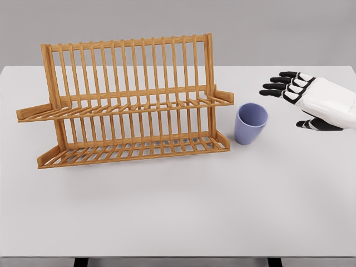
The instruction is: Right arm put cup on second shelf
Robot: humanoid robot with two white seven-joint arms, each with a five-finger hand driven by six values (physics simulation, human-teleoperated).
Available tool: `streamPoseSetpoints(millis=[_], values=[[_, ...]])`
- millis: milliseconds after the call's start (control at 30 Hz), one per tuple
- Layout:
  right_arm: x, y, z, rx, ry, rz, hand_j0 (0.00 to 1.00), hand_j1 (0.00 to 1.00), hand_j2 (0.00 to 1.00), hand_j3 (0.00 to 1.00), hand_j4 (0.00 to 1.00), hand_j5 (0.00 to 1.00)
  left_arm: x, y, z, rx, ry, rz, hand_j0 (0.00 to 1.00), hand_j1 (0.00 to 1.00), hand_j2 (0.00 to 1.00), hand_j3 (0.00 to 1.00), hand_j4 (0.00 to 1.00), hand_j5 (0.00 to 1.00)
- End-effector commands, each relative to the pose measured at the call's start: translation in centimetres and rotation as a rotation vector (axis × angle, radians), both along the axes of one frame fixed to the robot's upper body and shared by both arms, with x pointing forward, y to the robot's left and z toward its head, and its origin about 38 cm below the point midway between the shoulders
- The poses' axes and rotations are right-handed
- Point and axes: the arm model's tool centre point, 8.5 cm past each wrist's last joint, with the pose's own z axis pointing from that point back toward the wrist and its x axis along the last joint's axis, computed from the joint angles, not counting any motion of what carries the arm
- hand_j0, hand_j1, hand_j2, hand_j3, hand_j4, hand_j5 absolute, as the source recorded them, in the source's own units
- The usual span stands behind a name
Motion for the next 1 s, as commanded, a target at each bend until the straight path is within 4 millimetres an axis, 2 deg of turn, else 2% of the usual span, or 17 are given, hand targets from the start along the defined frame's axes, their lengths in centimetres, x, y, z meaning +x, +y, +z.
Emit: streamPoseSetpoints(millis=[0,100,233,300,333,400,533,700,800,833,900,967], values=[[0.0,0.0,0.1,0.005,0.001,-0.001,1.00,1.00,1.00,1.00,1.00,1.00,0.0,0.0,0.0,0.000,-0.001,0.000,1.00,1.00,1.00,1.00,1.00,1.00],[0.0,0.1,-0.1,0.008,0.005,-0.001,1.00,1.00,1.00,1.00,1.00,1.00,0.0,0.0,0.0,0.000,0.001,0.000,1.00,1.00,1.00,1.00,1.00,1.00],[0.3,-1.0,2.0,0.055,-0.074,-0.047,1.00,1.00,1.00,1.00,1.00,1.00,0.1,0.0,0.0,0.000,-0.001,0.000,1.00,1.00,1.00,1.00,1.00,1.00],[0.3,-0.9,1.3,0.007,-0.005,-0.042,1.00,1.00,1.00,1.00,1.00,1.00,0.0,0.0,0.0,0.000,-0.001,0.000,1.00,1.00,1.00,1.00,1.00,1.00],[0.1,-0.9,0.8,-0.003,0.096,-0.017,1.00,1.00,1.00,1.00,1.00,1.00,0.0,0.0,0.0,0.000,0.001,0.000,1.00,1.00,1.00,1.00,1.00,1.00],[-0.2,-1.4,0.5,0.077,0.244,0.033,1.00,1.00,1.00,1.00,1.00,1.00,0.0,0.0,0.0,0.000,-0.001,0.000,1.00,1.00,1.00,1.00,1.00,1.00],[-0.2,-2.2,0.4,0.315,0.374,0.017,1.00,1.00,1.00,1.00,1.00,1.00,0.0,0.0,0.0,0.000,0.001,-0.002,1.00,1.00,1.00,1.00,1.00,1.00],[0.7,-2.7,0.2,0.407,0.456,-0.070,1.00,1.00,1.00,1.00,1.00,1.00,0.0,0.0,0.0,0.000,0.001,0.000,1.00,1.00,1.00,1.00,1.00,1.00],[1.6,-2.3,-1.5,0.509,0.520,-0.119,1.00,1.00,1.00,1.00,1.00,1.00,0.0,0.0,0.0,0.000,0.001,0.000,1.00,1.00,1.00,1.00,1.00,1.00],[2.0,-3.2,-2.4,0.509,0.532,-0.158,1.00,1.00,1.00,1.00,1.00,1.00,0.0,0.0,0.0,0.000,-0.001,0.000,1.00,1.00,1.00,1.00,1.00,1.00],[2.0,-3.4,-2.4,0.503,0.528,-0.165,1.00,1.00,1.00,1.00,1.00,1.00,0.0,0.0,0.0,0.000,0.001,0.000,1.00,1.00,1.00,1.00,1.00,1.00],[2.4,-2.9,-3.0,0.595,0.561,-0.158,1.00,1.00,1.00,1.00,1.00,1.00,0.0,0.0,0.0,0.000,-0.001,0.000,1.00,1.00,1.00,1.00,1.00,1.00]])
